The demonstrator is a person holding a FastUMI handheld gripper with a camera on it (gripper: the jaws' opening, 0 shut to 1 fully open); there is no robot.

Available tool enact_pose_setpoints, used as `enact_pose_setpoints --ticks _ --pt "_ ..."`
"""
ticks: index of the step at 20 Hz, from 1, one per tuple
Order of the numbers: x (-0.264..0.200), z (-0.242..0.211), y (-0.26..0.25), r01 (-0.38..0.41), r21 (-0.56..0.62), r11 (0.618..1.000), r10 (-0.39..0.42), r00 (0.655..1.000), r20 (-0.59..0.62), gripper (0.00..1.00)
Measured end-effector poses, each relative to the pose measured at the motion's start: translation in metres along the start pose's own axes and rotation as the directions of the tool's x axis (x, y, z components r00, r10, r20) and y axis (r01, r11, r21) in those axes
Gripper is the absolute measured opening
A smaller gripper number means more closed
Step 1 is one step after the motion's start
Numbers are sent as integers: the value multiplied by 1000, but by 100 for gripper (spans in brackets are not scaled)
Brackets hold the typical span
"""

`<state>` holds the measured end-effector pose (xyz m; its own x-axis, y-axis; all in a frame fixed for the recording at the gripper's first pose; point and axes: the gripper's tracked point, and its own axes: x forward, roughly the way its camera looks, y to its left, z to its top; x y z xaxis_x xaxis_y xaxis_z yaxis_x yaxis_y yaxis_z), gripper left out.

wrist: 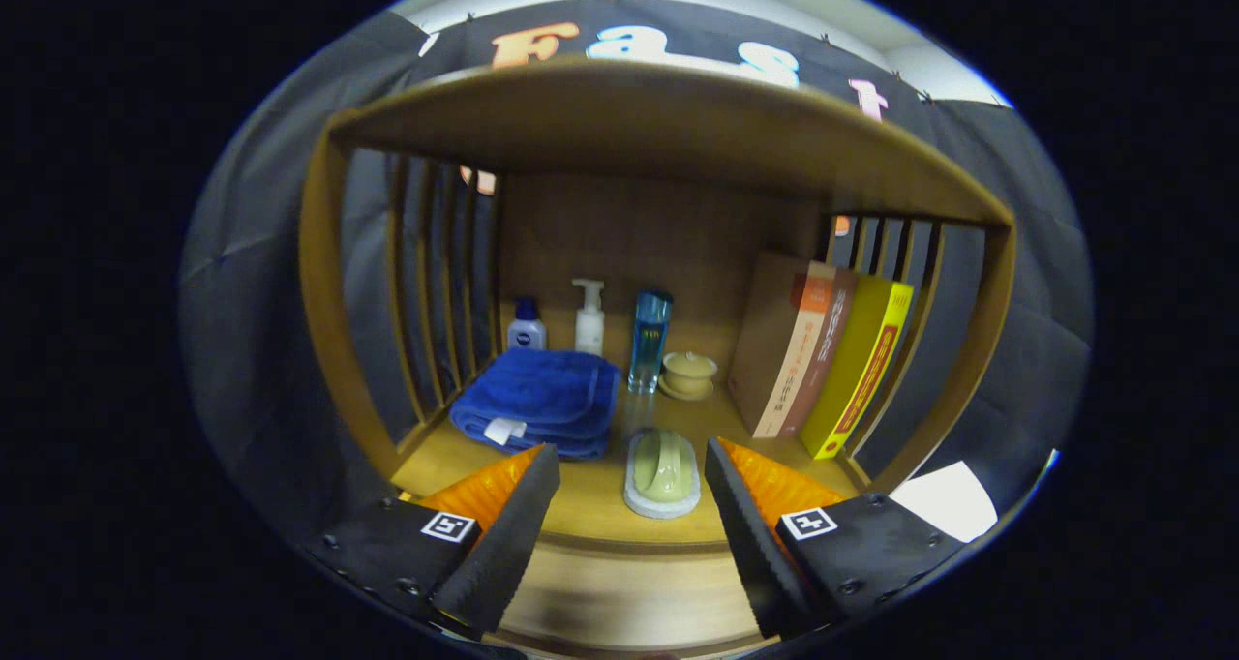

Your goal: Pull open the drawer, take out the items inside it, and place them on the countertop above the cabinet.

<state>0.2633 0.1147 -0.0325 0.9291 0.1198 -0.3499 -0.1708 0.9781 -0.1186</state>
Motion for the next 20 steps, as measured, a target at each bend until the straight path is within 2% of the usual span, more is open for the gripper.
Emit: enact_pose_setpoints --ticks 4,9,12,15,20 --pt "-60 17 19 -59 42 997 55 995 80 99" --pt "-121 -9 28 -96 91 991 81 984 161 99" --pt "-159 -28 18 -63 119 991 38 979 201 99" --pt "-188 -43 -3 0 159 987 -39 969 244 98" --pt "-218 -59 -28 53 211 976 -127 926 355 97"
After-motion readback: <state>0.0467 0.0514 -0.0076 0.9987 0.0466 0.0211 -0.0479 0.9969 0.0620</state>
